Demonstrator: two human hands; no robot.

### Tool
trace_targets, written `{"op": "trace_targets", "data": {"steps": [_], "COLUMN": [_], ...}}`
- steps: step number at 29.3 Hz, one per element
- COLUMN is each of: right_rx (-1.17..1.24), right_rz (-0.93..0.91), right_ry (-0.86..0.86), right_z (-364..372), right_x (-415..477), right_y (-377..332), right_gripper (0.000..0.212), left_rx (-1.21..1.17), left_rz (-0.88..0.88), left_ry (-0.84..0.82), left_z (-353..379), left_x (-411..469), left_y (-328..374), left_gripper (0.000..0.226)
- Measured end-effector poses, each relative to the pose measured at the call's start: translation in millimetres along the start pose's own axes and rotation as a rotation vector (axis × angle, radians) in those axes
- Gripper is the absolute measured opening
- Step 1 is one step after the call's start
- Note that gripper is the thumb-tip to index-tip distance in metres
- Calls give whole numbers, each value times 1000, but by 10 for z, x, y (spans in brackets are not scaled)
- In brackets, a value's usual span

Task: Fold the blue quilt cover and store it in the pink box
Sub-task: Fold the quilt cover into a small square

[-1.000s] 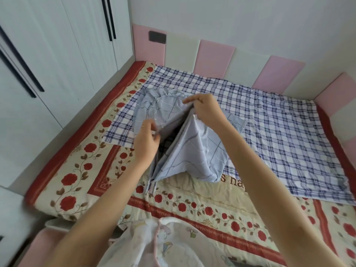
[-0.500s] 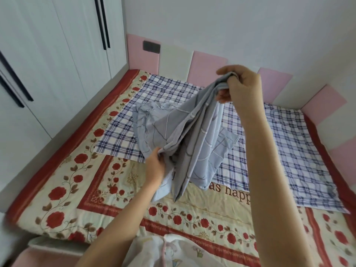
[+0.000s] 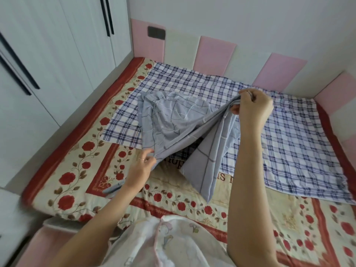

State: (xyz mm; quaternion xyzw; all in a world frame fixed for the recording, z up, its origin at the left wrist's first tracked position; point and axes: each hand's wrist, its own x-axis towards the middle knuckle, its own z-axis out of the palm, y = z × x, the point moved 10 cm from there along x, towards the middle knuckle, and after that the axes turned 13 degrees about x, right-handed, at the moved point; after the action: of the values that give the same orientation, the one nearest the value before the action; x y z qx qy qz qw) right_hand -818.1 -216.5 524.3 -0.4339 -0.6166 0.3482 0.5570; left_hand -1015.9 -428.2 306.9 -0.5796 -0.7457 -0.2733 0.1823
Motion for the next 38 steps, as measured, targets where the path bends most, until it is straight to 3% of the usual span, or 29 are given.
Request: {"op": "trace_targets", "data": {"steps": [2, 4, 8, 15, 18, 24, 29, 33, 35, 38], "right_rx": [40, 69, 105, 148, 156, 156, 149, 168, 175, 189], "right_rz": [11, 17, 27, 48, 45, 92, 109, 137, 167, 220], "right_ry": [4, 10, 14, -13, -25, 75, 14, -49, -106, -230], "right_z": [47, 62, 40, 61, 81, -51, 73, 155, 234, 418], "right_x": [-42, -68, -72, -117, -148, -119, -168, -220, -238, -308], "right_y": [9, 3, 12, 28, 31, 154, 162, 135, 105, 67], "right_gripper": [25, 26, 28, 29, 29, 30, 31, 31, 32, 35], "left_rx": [11, -21, -69, -8, 6, -21, -6, 36, -50, -260], "left_rz": [78, 41, -50, -107, -125, -227, -252, -205, -318, -557], "left_ry": [-60, -70, -44, -55, -110, -43, 41, -107, -226, -148], "left_z": [95, 145, 108, 113, 78, -219, -336, -140, 45, 23], "left_x": [-115, -136, -131, -193, -195, -345, -415, -348, -277, -36], "left_y": [39, -14, -49, -52, 9, -86, -94, -41, -39, -5], "left_gripper": [34, 41, 19, 5, 19, 11, 6, 20, 27, 27]}}
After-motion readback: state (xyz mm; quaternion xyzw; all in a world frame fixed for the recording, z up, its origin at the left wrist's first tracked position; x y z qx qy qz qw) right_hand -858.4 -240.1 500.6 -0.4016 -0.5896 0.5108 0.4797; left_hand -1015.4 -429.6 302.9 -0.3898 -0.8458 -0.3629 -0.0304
